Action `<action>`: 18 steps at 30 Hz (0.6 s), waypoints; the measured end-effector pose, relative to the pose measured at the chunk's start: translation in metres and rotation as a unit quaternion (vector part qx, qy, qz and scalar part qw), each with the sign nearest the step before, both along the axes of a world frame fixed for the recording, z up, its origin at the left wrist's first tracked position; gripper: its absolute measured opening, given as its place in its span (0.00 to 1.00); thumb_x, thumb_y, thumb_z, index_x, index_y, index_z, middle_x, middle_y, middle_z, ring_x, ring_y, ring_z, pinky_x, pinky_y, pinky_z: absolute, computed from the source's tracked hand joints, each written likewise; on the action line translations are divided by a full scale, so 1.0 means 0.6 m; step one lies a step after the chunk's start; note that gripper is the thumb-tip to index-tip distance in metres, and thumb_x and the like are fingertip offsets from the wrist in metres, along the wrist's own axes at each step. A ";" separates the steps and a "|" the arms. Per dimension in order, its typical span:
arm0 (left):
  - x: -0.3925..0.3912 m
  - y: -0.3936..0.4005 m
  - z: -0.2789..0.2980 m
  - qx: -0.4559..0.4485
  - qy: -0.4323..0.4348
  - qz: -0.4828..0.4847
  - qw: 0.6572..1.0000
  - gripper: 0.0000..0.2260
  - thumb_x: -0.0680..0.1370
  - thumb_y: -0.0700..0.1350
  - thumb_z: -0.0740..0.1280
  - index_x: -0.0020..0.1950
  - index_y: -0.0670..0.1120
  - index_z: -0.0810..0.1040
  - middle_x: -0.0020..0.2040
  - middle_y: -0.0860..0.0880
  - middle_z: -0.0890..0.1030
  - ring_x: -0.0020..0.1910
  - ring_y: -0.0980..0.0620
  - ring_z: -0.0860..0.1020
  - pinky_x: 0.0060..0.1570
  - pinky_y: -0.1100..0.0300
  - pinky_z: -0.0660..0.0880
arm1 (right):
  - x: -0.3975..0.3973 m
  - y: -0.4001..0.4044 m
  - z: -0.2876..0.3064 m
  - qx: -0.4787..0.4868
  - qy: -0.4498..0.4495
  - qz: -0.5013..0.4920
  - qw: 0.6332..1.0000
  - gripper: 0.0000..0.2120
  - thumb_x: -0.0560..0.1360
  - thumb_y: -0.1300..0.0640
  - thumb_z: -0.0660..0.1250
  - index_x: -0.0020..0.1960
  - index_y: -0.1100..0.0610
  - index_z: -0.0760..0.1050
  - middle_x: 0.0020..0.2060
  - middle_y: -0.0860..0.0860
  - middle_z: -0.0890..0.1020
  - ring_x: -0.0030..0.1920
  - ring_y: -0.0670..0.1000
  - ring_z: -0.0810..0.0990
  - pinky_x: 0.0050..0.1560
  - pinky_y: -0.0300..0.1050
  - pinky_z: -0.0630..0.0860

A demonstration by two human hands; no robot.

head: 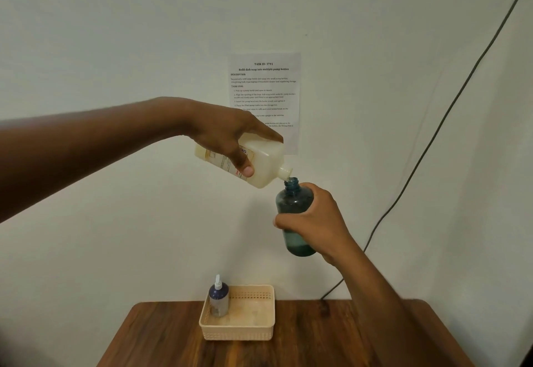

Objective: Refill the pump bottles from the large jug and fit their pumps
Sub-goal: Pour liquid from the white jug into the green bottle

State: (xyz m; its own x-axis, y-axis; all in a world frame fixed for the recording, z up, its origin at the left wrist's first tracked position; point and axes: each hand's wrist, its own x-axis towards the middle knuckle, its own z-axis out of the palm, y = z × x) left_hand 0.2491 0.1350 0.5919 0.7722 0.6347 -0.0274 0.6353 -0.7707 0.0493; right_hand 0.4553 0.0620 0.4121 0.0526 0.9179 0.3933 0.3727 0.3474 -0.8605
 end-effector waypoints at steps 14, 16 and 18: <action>-0.031 -0.014 -0.047 -0.052 -0.097 0.034 0.993 0.36 0.71 0.58 0.77 0.77 0.61 0.68 0.63 0.61 0.78 0.59 0.59 0.78 0.50 0.66 0.76 | -0.006 0.005 -0.008 0.004 0.047 0.007 0.999 0.22 0.61 0.54 0.81 0.52 0.45 0.77 0.43 0.41 0.82 0.44 0.46 0.81 0.36 0.34 0.77; -0.038 -0.016 -0.068 -0.067 -0.134 0.039 0.988 0.36 0.73 0.57 0.77 0.78 0.60 0.67 0.62 0.62 0.77 0.58 0.60 0.79 0.48 0.68 0.75 | -0.010 0.006 -0.008 0.006 0.053 0.013 0.999 0.23 0.62 0.54 0.80 0.54 0.45 0.76 0.46 0.42 0.81 0.46 0.48 0.81 0.37 0.34 0.77; -0.045 -0.018 -0.092 -0.080 -0.171 0.036 0.981 0.35 0.73 0.57 0.76 0.78 0.58 0.67 0.62 0.61 0.78 0.58 0.57 0.79 0.49 0.67 0.77 | -0.015 0.008 -0.009 0.006 0.061 0.018 0.998 0.24 0.62 0.54 0.80 0.55 0.45 0.76 0.47 0.42 0.81 0.47 0.49 0.81 0.37 0.34 0.77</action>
